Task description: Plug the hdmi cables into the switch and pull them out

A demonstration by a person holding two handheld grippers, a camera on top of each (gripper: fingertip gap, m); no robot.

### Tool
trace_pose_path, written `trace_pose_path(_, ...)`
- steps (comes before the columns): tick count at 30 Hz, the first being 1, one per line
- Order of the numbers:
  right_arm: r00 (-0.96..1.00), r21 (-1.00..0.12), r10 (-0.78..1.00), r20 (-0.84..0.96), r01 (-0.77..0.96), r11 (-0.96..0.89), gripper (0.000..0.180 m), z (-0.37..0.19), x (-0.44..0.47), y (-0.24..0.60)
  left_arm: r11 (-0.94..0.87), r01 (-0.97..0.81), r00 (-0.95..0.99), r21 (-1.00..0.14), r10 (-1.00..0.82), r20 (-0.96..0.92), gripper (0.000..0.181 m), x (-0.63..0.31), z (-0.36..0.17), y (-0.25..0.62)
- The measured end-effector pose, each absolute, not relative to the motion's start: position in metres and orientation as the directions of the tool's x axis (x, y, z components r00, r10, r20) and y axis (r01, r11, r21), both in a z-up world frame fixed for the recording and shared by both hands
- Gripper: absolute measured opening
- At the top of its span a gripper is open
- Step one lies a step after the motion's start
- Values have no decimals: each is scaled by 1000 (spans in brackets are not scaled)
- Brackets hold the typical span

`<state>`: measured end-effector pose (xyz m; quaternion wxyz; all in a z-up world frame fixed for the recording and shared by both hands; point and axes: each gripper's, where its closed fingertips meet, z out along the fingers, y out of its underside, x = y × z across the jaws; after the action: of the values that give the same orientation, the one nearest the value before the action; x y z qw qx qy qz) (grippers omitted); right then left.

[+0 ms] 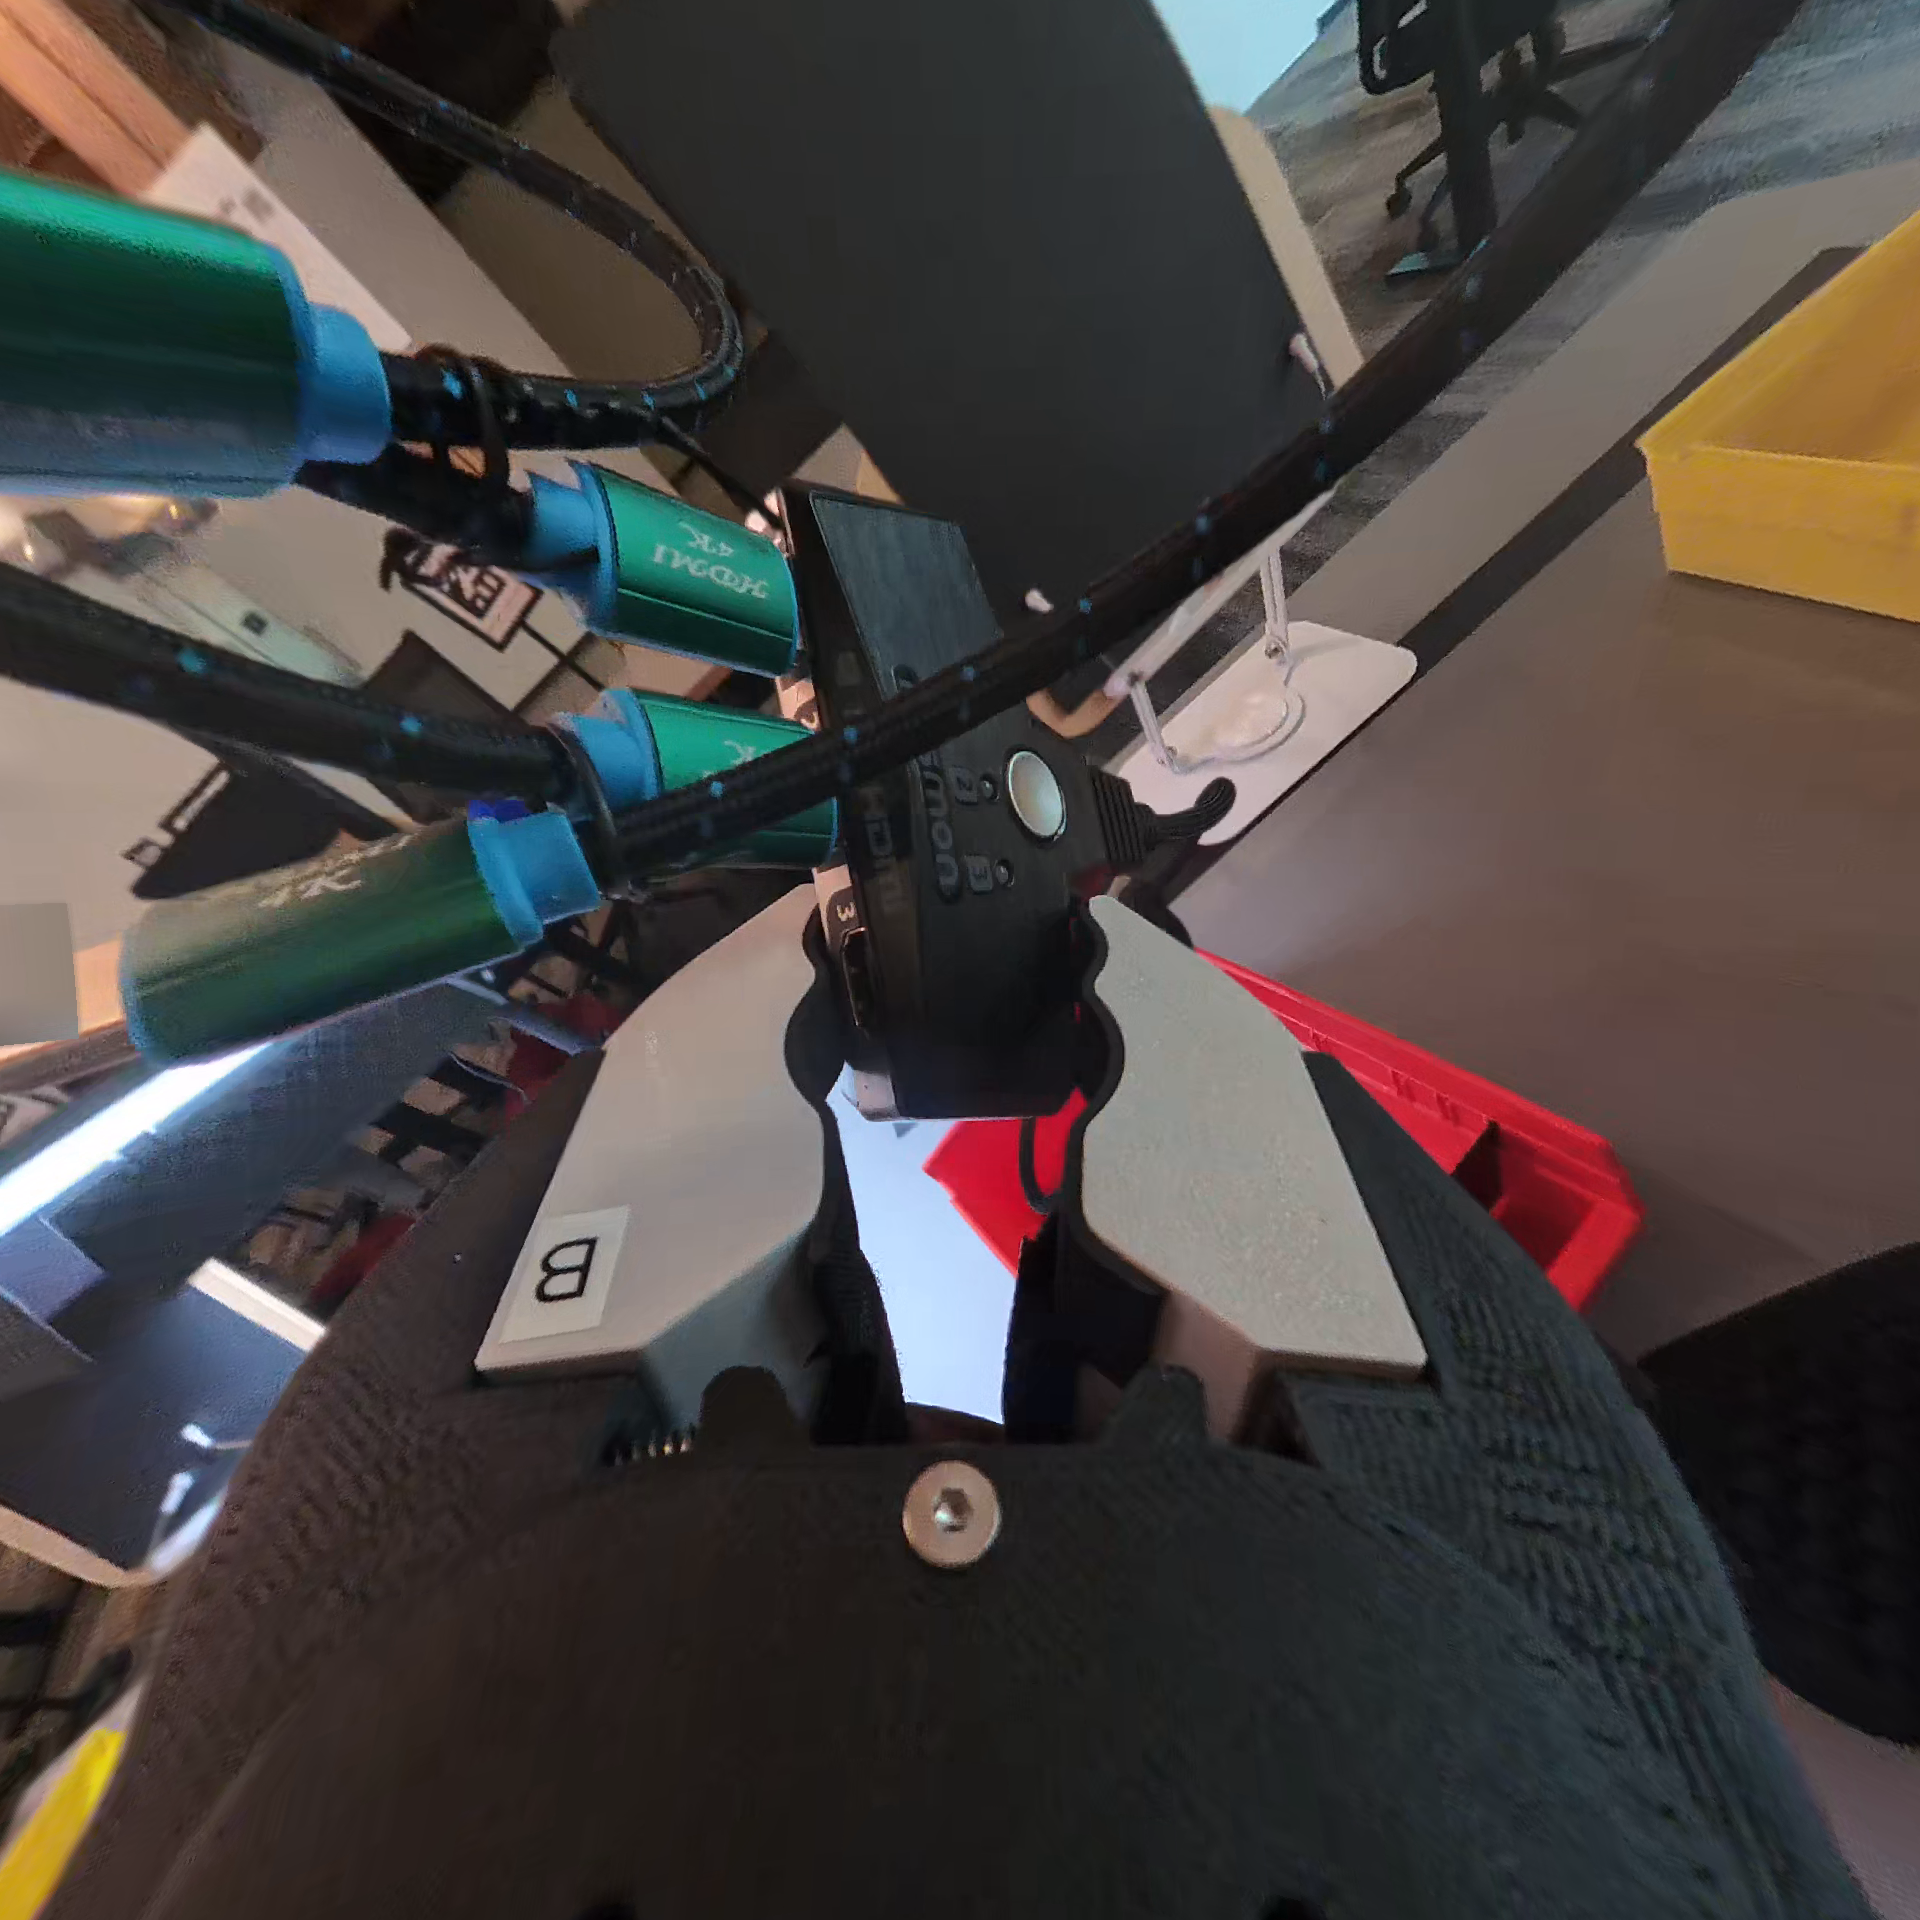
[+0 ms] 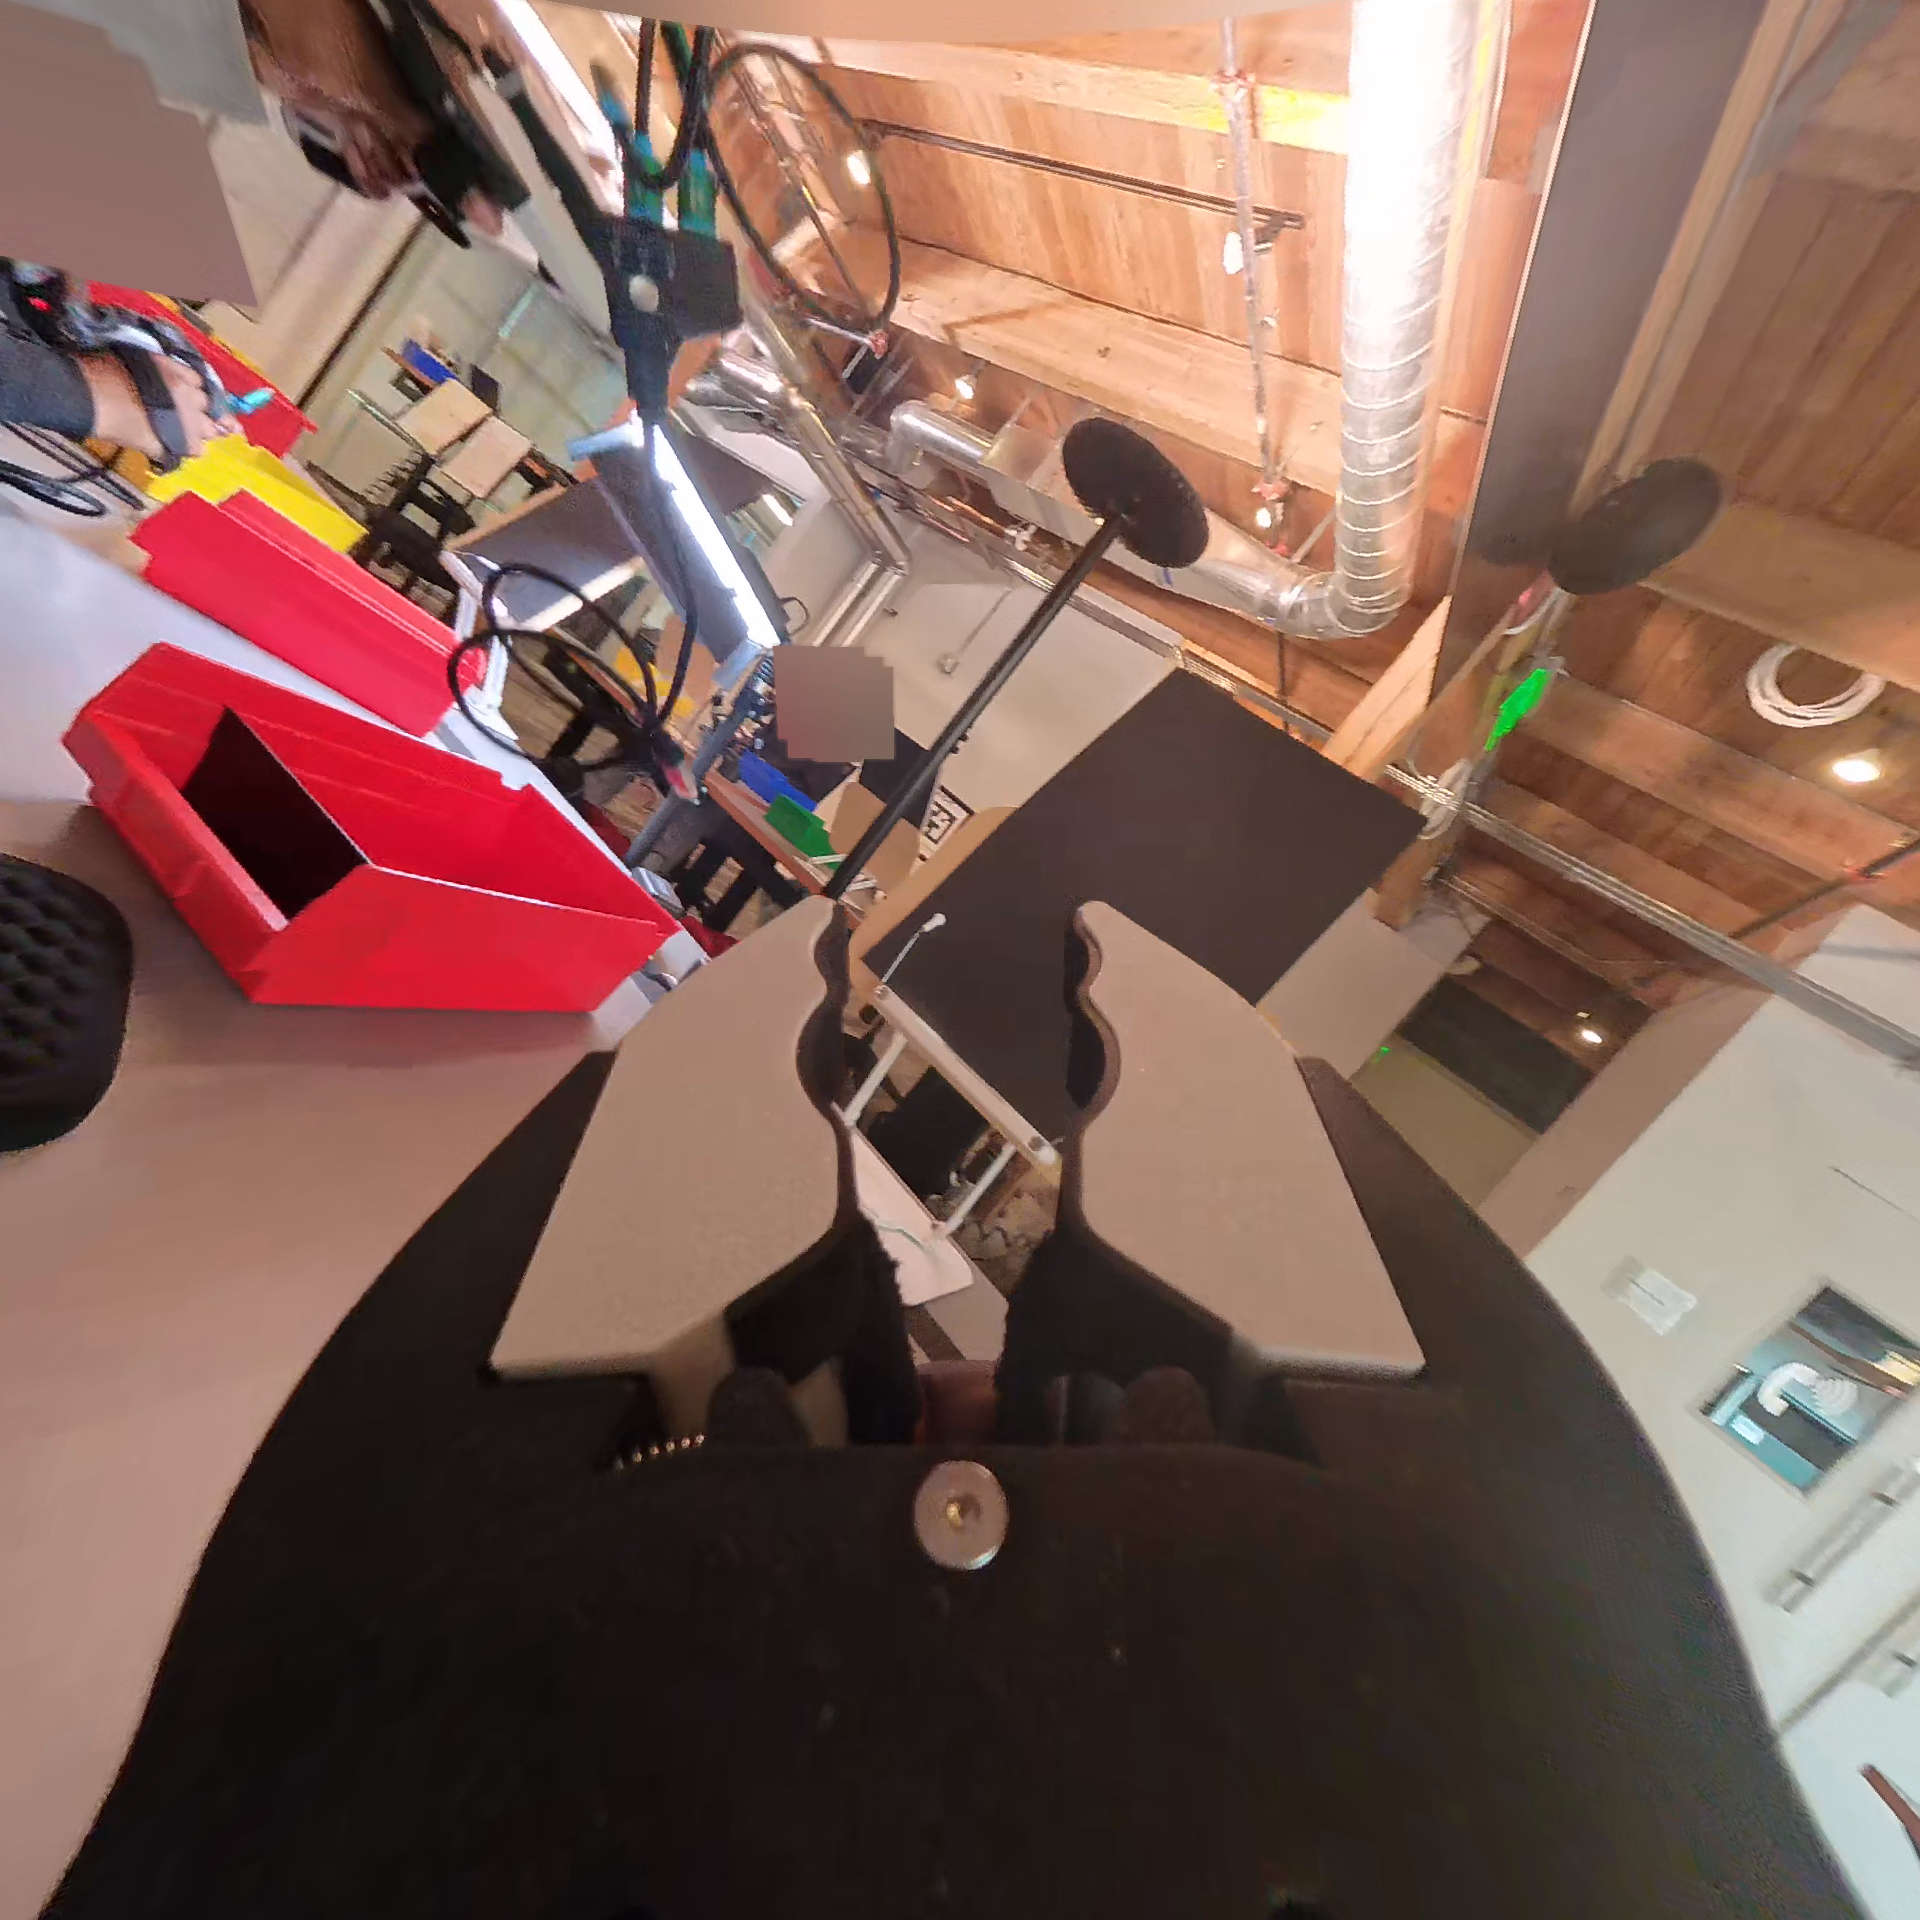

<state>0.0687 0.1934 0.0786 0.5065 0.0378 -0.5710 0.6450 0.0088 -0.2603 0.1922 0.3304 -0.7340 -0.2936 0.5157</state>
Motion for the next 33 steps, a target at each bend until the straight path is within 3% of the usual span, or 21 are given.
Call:
trace_pose_path(1, -472, -697, 619, 628, -695, 178, 39, 78, 71, 196, -624, 83, 307, -777, 758, -576, 41, 10, 202, -256)
trace_pose_path(6, -455, -691, 642, 618, -703, 168, 39, 78, 85, 192, -656, 47, 412, -753, 700, -584, 41, 14, 230, -224)
trace_pose_path(12, -496, -695, 605, 623, -706, 137, 39, 78, 93, 168, -643, 36, 528, -765, 663, -532, 41, 19, 217, -195)
trace_pose_path(22, -628, -709, 346, 697, -675, 203, 39, 116, 89, 141, -503, -46, 590, -863, 684, -429, 41, 17, 139, -153)
trace_pose_path(28, -766, -775, 148, 625, -586, 237, 47, 121, 90, 130, -345, -92, 618, -934, 716, -325, 36, 23, 102, -127)
trace_pose_path(33, -828, -795, 10, 561, -536, 282, 48, 103, 89, 117, -316, -80, 680, -945, 677, -283, 24, 21, 56, -106)
